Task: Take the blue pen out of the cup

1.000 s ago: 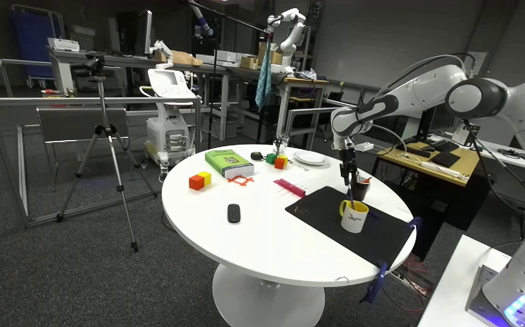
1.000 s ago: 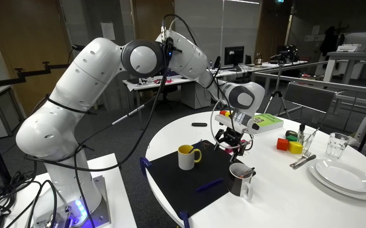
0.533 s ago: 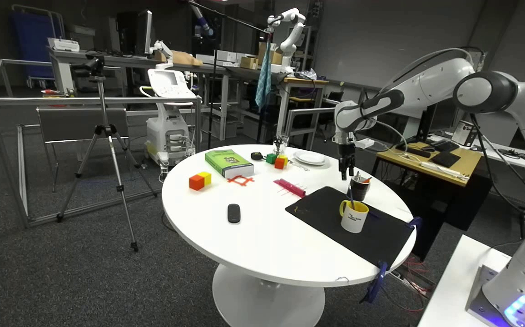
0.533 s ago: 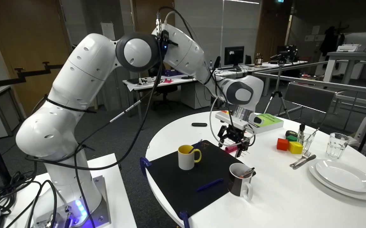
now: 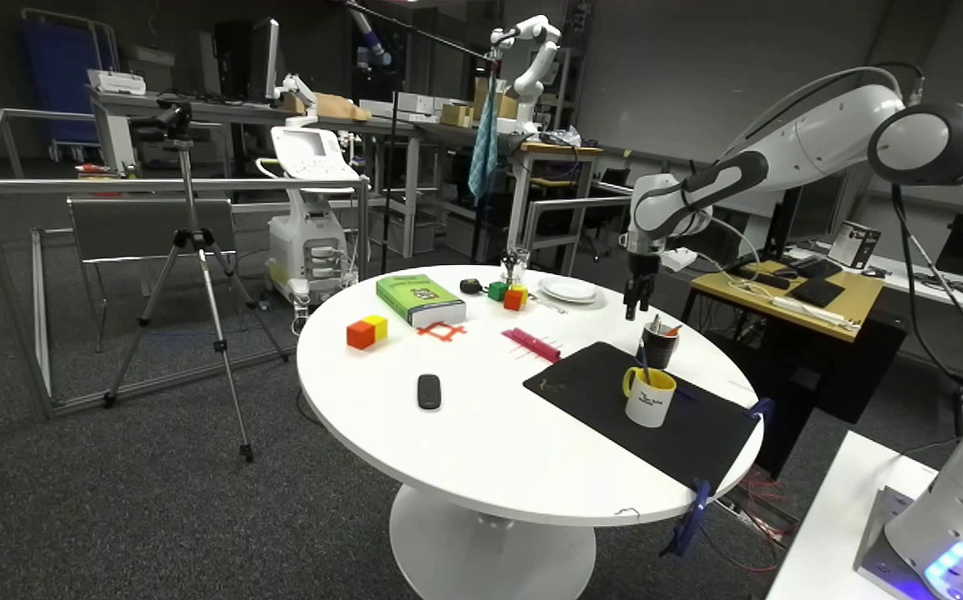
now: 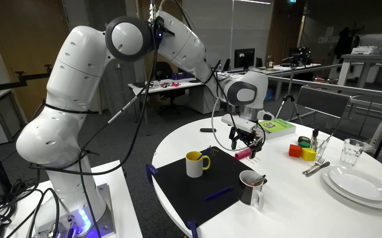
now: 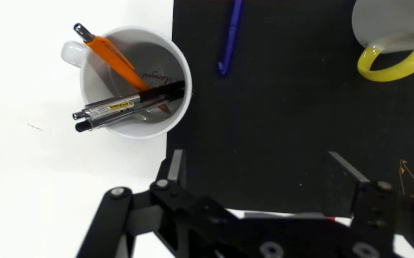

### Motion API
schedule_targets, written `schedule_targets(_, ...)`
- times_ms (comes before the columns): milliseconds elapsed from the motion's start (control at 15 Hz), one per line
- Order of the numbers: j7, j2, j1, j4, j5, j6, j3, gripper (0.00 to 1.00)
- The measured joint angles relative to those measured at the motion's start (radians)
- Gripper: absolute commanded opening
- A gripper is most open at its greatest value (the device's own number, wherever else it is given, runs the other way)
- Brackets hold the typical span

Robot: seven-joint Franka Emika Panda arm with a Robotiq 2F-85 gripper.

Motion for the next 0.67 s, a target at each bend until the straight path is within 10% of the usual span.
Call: schedule_targets(667,-0.001,-0.217,-0.008,-0.258,0.043,0.2,0.0,1.0)
